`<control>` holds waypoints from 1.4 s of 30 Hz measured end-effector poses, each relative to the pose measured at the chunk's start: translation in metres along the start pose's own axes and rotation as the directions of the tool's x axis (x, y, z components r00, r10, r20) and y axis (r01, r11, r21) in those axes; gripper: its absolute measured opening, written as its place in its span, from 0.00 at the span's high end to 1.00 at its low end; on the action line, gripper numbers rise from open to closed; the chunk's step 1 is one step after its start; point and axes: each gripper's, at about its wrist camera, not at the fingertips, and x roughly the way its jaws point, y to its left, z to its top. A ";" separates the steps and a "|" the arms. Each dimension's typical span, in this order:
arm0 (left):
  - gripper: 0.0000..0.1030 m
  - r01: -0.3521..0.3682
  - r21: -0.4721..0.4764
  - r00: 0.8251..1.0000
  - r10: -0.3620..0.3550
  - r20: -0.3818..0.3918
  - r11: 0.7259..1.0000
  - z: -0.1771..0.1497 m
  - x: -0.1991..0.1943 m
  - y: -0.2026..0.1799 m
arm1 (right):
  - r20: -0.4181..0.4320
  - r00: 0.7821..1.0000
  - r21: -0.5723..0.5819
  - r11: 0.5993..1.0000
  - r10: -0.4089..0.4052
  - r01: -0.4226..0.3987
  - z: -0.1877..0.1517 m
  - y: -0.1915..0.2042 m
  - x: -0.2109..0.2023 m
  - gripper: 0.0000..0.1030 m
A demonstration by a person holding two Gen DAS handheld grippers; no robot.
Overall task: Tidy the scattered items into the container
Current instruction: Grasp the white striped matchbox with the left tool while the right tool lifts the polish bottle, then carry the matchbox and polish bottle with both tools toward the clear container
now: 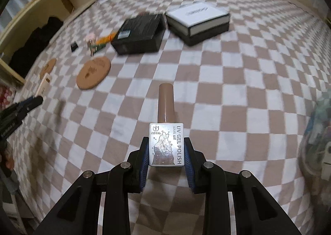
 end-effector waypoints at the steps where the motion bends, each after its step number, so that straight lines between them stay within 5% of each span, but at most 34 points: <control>1: 0.79 0.004 0.006 1.000 -0.004 0.009 1.000 0.003 -0.004 -0.006 | 0.013 1.000 0.007 1.000 -0.001 0.001 0.002 -0.003 -0.007 0.69; 20: 0.79 0.090 0.119 0.978 -0.110 0.175 0.989 0.061 -0.076 -0.110 | 0.235 0.972 0.113 0.994 -0.021 -0.006 0.017 -0.063 -0.135 0.69; 24: 0.79 0.067 0.166 0.972 -0.102 0.212 0.984 0.065 -0.089 -0.133 | 0.287 0.957 0.151 0.989 -0.035 -0.009 0.015 -0.084 -0.163 0.69; 42: 0.79 0.186 0.303 0.920 -0.274 0.282 0.935 0.084 -0.134 -0.244 | 0.466 0.874 0.342 0.939 -0.137 -0.036 -0.035 -0.189 -0.276 0.69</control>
